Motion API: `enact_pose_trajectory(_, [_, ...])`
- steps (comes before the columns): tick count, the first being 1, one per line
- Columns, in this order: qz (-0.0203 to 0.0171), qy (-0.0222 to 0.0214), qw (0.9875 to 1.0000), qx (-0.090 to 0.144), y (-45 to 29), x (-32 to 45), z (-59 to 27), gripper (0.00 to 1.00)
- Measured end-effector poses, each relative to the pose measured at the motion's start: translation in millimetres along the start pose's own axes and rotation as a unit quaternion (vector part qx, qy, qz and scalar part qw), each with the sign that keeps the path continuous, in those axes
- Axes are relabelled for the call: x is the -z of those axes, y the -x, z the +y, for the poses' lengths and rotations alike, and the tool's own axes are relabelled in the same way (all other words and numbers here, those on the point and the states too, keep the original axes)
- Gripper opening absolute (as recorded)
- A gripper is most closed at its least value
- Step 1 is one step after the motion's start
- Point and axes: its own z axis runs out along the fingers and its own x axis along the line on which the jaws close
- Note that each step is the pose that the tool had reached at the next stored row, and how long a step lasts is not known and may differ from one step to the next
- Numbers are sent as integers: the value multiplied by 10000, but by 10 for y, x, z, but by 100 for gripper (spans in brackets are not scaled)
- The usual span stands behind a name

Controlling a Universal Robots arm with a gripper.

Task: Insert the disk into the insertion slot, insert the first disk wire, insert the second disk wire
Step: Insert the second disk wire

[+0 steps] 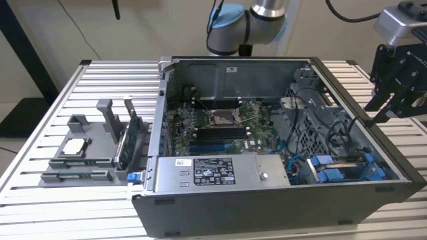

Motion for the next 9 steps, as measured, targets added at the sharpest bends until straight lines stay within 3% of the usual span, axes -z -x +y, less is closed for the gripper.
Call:
enact_pose_trajectory(5, [14,10,10000,3,44,-91,-74,33])
enact_pose_trajectory(9, [50,52,10000,4,62,-131,-119,33])
